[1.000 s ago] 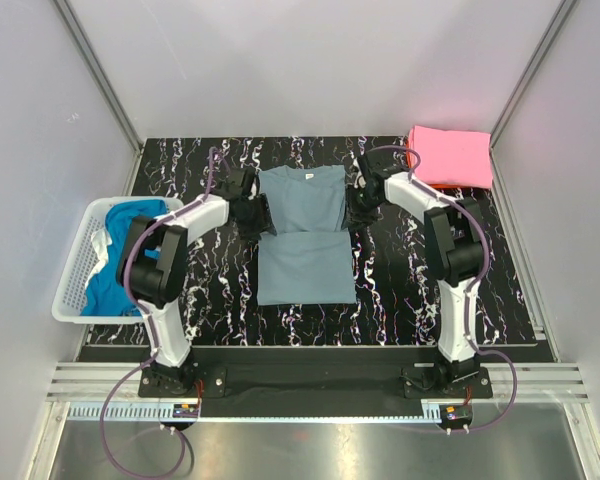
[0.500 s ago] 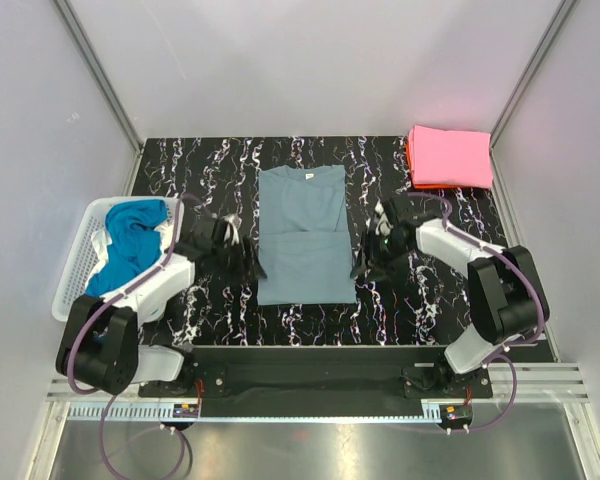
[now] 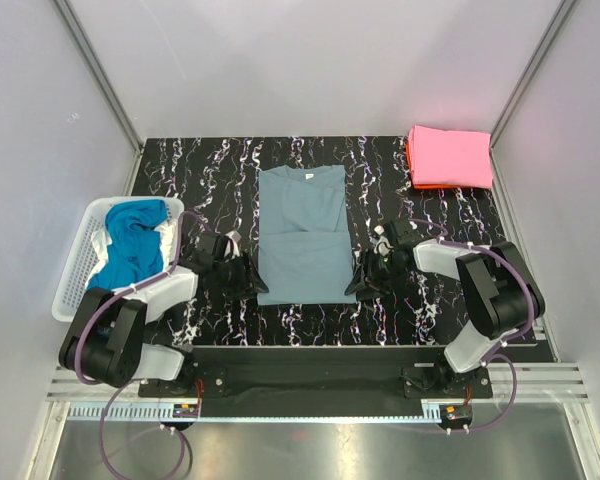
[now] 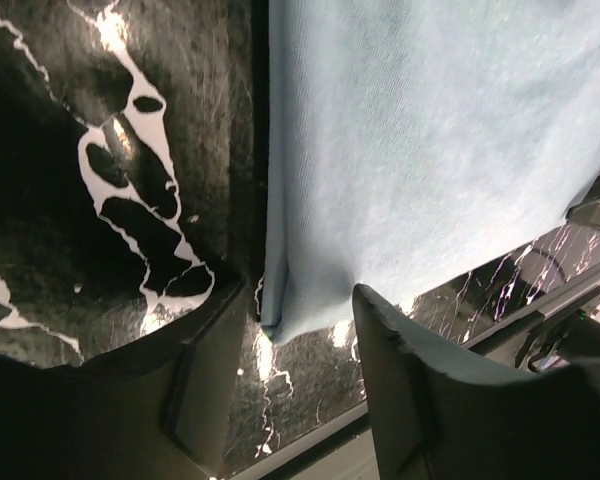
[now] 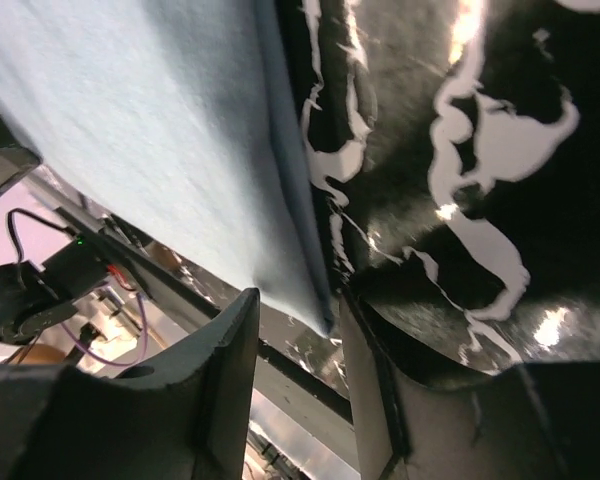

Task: Fold and stack the t-shirts
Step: Fold the tshirt

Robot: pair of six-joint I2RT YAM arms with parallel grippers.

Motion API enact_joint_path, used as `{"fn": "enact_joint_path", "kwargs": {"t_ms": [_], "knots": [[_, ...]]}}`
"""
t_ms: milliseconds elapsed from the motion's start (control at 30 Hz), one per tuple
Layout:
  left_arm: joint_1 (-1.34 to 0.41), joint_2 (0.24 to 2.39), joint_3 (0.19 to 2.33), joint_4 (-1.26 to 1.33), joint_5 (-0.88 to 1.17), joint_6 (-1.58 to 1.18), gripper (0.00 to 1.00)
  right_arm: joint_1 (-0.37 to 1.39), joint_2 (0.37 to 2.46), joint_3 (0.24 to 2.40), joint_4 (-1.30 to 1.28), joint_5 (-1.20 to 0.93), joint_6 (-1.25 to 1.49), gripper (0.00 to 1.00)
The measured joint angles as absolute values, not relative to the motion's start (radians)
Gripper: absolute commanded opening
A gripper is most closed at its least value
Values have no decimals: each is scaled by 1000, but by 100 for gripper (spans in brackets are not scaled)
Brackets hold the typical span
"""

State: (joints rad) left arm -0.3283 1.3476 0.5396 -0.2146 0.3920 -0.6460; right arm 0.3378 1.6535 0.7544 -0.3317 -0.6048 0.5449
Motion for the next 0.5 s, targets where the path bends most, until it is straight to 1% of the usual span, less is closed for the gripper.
{"fn": "enact_joint_path", "kwargs": {"t_ms": [133,200,233,267,300,400,467,500], "knots": [[-328,1358,539,-200,391,-648,49,338,1673,751,-285,-638,556,45],[-328,1365,539,-184,392,-648,47,337,1682,751,-273,-650,558,44],[-328,1373,539,-173,393,-648,44,337,1685,751,-268,-655,558,43],[-328,1380,539,-164,396,-649,38,337,1687,751,-266,-657,558,43],[-328,1386,540,-157,396,-649,36,337,1688,751,-265,-657,558,43],[-328,1407,543,-141,398,-649,31,337,1689,751,-266,-656,558,42],[-328,1414,543,-135,400,-649,29,337,1689,751,-266,-655,559,45],[-328,1415,543,-133,401,-649,25,337,1689,751,-266,-655,560,46]]}}
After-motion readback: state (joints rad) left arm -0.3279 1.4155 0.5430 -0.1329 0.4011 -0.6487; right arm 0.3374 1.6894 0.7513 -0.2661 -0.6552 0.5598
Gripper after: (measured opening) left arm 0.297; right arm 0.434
